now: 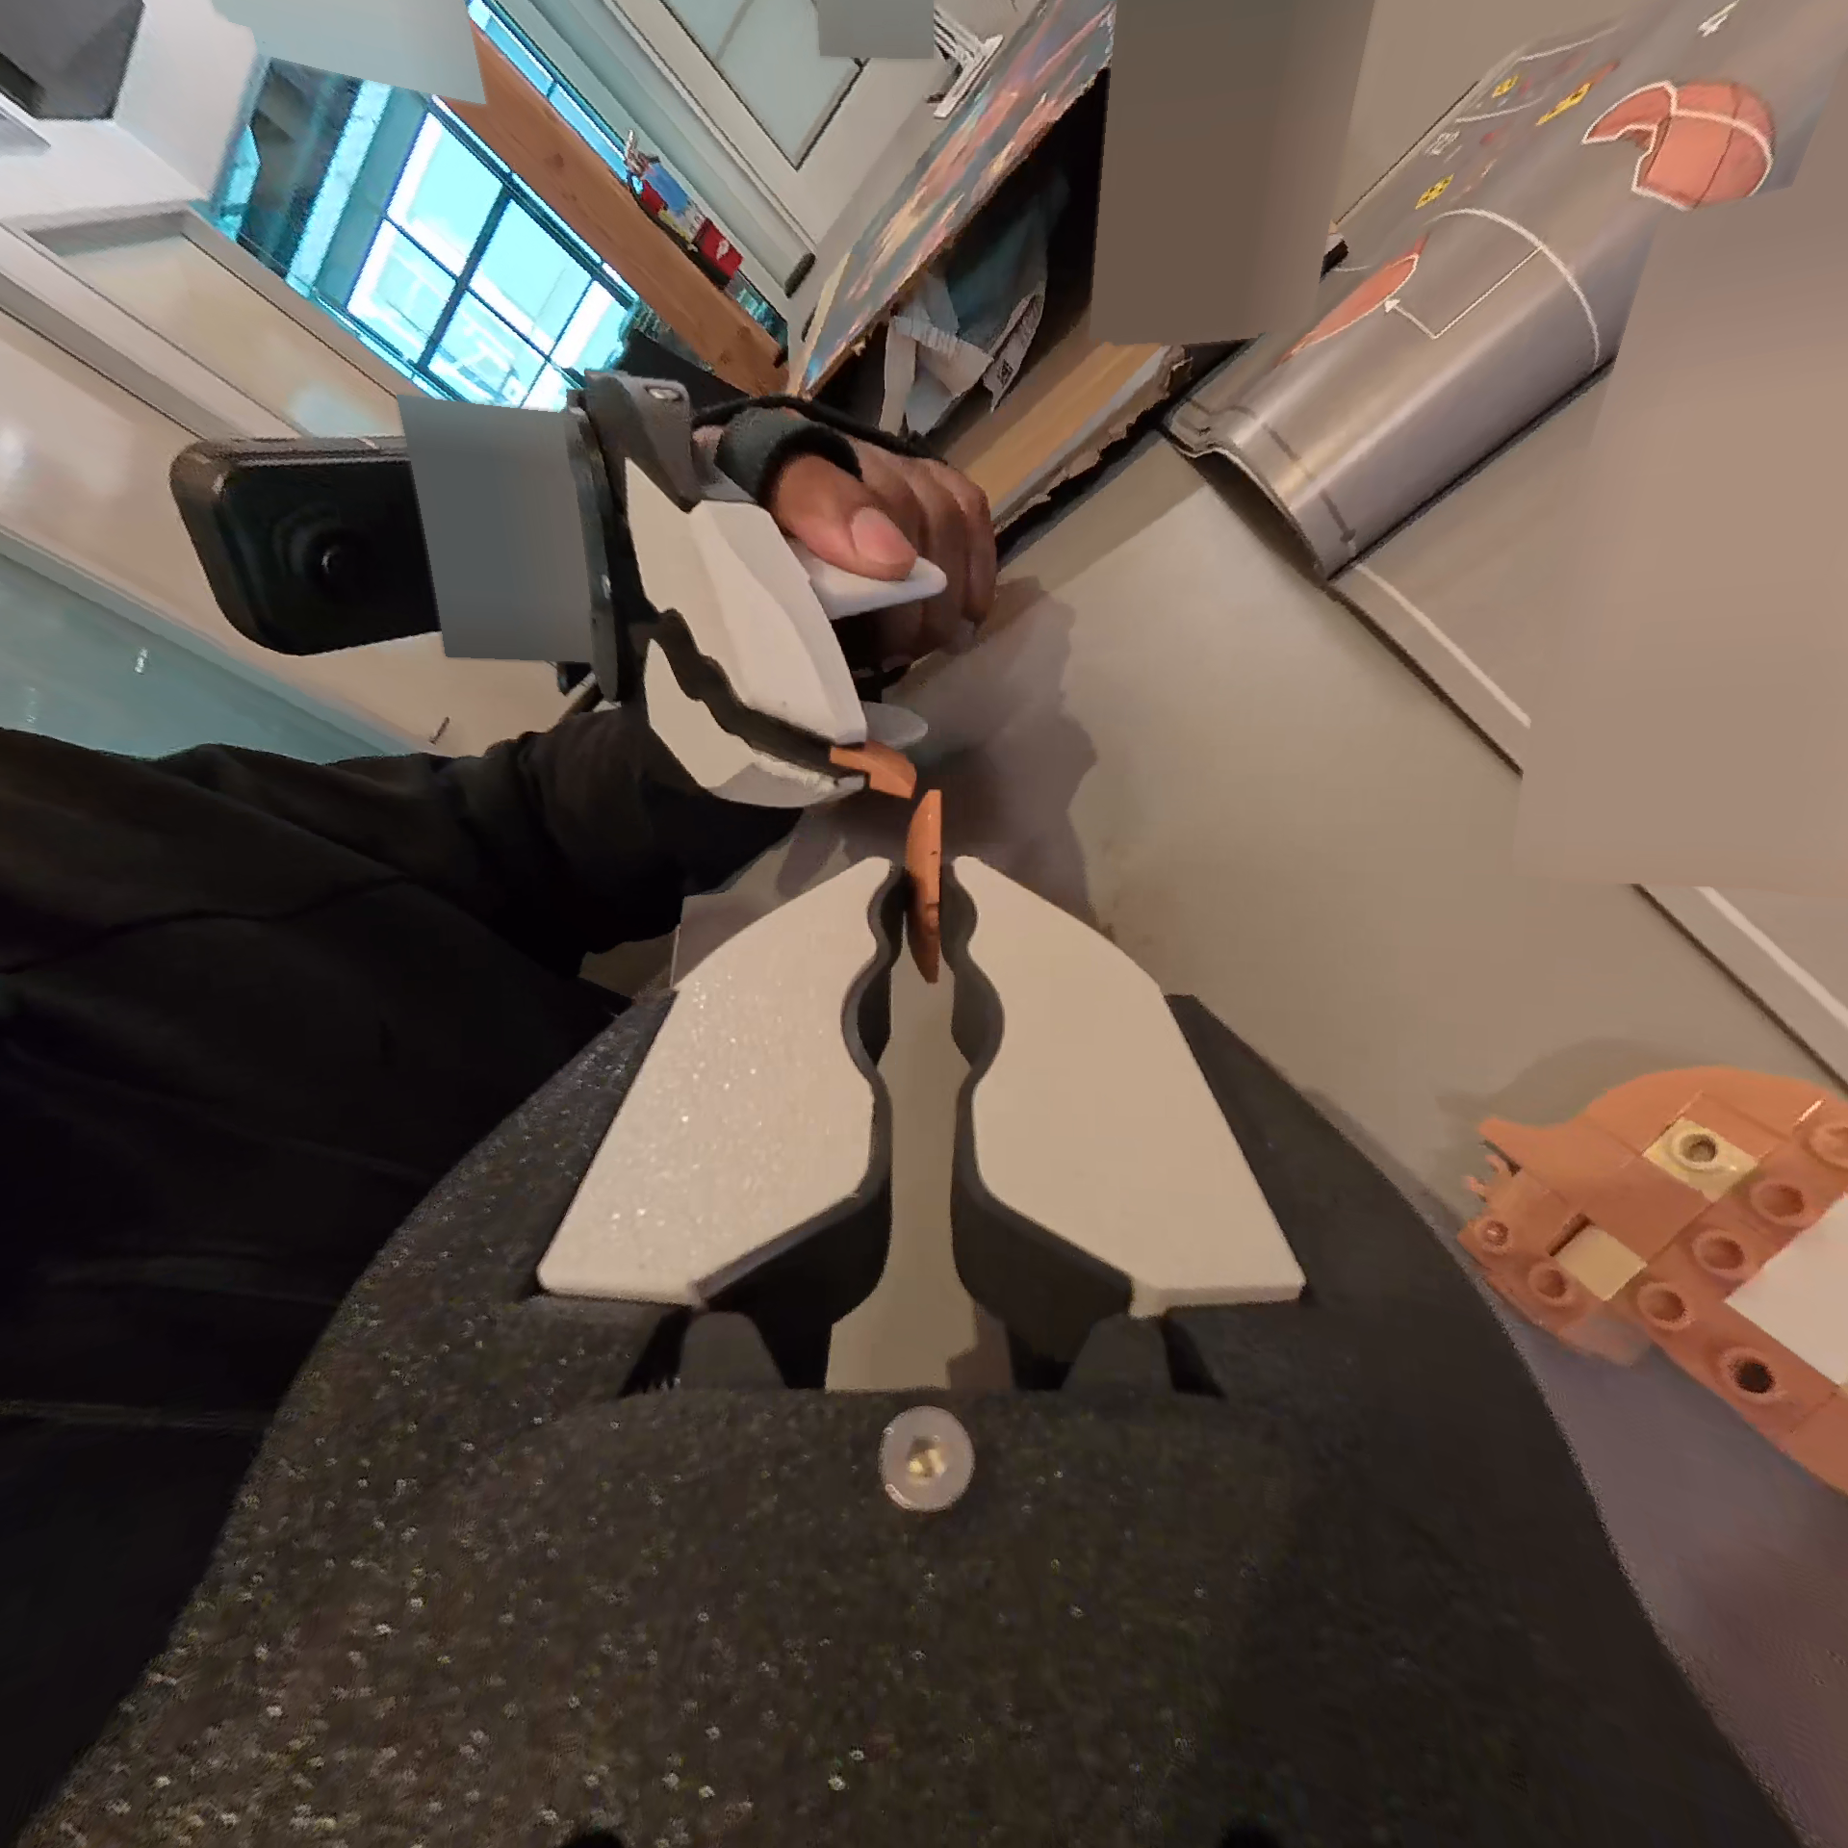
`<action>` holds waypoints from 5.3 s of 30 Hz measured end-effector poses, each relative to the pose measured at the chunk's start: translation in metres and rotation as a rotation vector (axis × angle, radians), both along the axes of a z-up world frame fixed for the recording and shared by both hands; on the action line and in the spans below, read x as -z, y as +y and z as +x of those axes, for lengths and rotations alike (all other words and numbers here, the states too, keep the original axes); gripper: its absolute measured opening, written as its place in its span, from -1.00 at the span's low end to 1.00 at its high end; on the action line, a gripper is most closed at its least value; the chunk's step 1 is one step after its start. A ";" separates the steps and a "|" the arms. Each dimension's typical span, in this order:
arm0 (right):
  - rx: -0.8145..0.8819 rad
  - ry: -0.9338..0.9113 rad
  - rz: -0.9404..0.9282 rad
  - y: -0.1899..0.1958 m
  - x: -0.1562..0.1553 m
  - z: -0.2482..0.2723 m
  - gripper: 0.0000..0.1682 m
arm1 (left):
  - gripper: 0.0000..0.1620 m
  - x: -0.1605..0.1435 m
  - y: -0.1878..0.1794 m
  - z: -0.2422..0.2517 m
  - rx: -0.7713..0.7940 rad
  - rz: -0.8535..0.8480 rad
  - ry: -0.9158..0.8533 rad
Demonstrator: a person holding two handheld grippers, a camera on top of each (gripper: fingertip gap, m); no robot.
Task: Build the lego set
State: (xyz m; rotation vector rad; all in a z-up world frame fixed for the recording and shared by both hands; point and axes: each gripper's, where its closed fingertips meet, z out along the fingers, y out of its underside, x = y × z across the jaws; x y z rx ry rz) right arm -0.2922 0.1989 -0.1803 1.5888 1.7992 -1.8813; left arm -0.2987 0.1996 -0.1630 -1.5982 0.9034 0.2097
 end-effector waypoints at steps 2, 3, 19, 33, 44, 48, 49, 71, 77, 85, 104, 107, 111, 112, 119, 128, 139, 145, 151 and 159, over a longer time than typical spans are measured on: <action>-0.001 -0.001 -0.018 0.000 -0.001 0.000 -0.92 | -0.97 0.001 0.000 -0.002 -0.007 -0.004 0.011; -0.003 -0.001 -0.026 -0.001 -0.002 0.000 -0.92 | -0.97 0.002 0.000 -0.002 -0.007 -0.005 0.020; 0.023 -0.003 -0.048 0.002 -0.002 -0.003 -0.93 | -0.89 0.016 0.001 0.004 0.013 -0.059 0.041; 0.042 -0.005 -0.086 0.003 -0.004 -0.005 -0.93 | -0.88 0.015 -0.001 0.004 0.024 -0.076 -0.010; 0.065 0.014 -0.115 0.006 -0.009 -0.007 -0.93 | -0.90 0.011 -0.001 0.005 0.034 -0.068 -0.047; 0.067 0.023 -0.128 0.005 -0.010 -0.007 -0.93 | -0.91 0.009 0.000 0.007 0.040 -0.067 -0.075; 0.066 0.024 -0.130 0.005 -0.010 -0.007 -0.93 | -0.91 0.009 0.000 0.007 0.041 -0.067 -0.080; 0.076 0.054 -0.134 0.005 -0.015 -0.008 -0.93 | -0.90 -0.001 0.000 0.008 0.062 -0.072 -0.202; 0.075 0.060 -0.126 0.005 -0.015 -0.008 -0.93 | -0.85 -0.013 0.000 0.003 0.053 -0.059 -0.302; 0.068 0.081 -0.108 0.004 -0.016 -0.008 -0.93 | -0.63 -0.002 -0.001 -0.010 0.085 -0.460 -0.896; 0.031 0.116 -0.084 -0.007 -0.017 -0.005 -0.93 | -0.92 0.003 -0.007 0.008 0.213 -0.643 -1.090; 0.019 0.131 -0.081 -0.008 -0.019 -0.004 -0.93 | -0.92 0.002 -0.009 0.009 0.232 -0.668 -1.133; 0.008 0.162 -0.076 -0.011 -0.023 -0.002 -0.92 | -0.92 -0.002 -0.011 0.011 0.266 -0.684 -1.188; 0.005 0.167 -0.072 -0.011 -0.024 -0.001 -0.92 | -0.92 -0.003 -0.011 0.011 0.272 -0.686 -1.190; -0.005 0.182 -0.061 -0.013 -0.026 0.000 -0.92 | -0.92 -0.005 -0.013 0.013 0.292 -0.691 -1.214; -0.051 0.195 -0.038 -0.019 -0.028 0.005 -0.91 | -0.92 -0.006 -0.016 0.018 0.277 -0.598 -1.027; -0.113 0.239 0.065 -0.025 -0.027 0.012 -0.91 | -0.93 -0.006 -0.021 0.024 0.292 -0.568 -0.890; -0.146 0.267 0.054 -0.028 -0.028 0.015 -0.91 | -0.92 -0.009 -0.025 0.028 0.357 -0.583 -0.941; -0.152 0.296 0.043 -0.029 -0.032 0.016 -0.91 | -0.91 -0.013 -0.027 0.029 0.397 -0.591 -0.998; -0.152 0.329 0.083 -0.031 -0.033 0.018 -0.91 | -0.91 -0.015 -0.028 0.030 0.420 -0.612 -1.056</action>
